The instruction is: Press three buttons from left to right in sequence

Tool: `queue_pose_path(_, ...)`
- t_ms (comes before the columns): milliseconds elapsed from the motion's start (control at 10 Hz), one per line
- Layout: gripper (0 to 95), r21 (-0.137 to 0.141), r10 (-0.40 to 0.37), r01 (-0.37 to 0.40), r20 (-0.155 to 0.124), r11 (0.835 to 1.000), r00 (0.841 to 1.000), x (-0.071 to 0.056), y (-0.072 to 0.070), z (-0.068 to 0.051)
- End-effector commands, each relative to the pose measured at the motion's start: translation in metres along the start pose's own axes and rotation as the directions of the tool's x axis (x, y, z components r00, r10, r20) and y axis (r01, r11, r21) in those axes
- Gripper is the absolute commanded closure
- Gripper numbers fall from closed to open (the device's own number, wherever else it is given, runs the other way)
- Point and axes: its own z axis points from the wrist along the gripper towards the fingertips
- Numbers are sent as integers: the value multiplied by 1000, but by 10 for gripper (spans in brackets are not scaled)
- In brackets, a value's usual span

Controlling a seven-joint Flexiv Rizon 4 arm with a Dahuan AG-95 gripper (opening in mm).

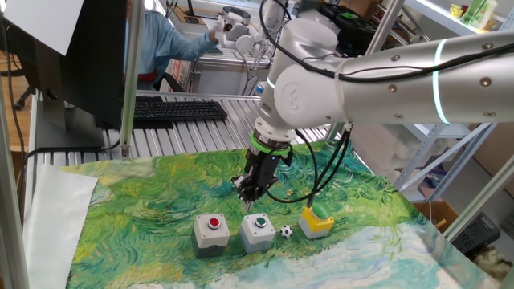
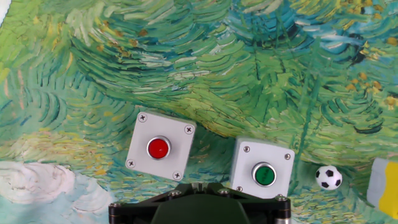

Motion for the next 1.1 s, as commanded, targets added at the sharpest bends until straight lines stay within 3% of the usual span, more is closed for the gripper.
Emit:
queue_pose_path(100, 950, 0, 0, 0, -1, 1000, 1000, -3, 5, -1)
queue_pose_path(500, 950, 3, -1, 1, -2, 1000, 1000, -9, 20, -5)
queue_pose_path(700, 950, 47, 3, -3, -12, 999, 1000, -16, 39, -10)
queue_pose_path(900, 950, 33, 24, -23, -15, 999, 1000, -24, 60, -19)
queue_pose_path(1100, 950, 32, 6, -6, -14, 999, 1000, -26, 67, -23)
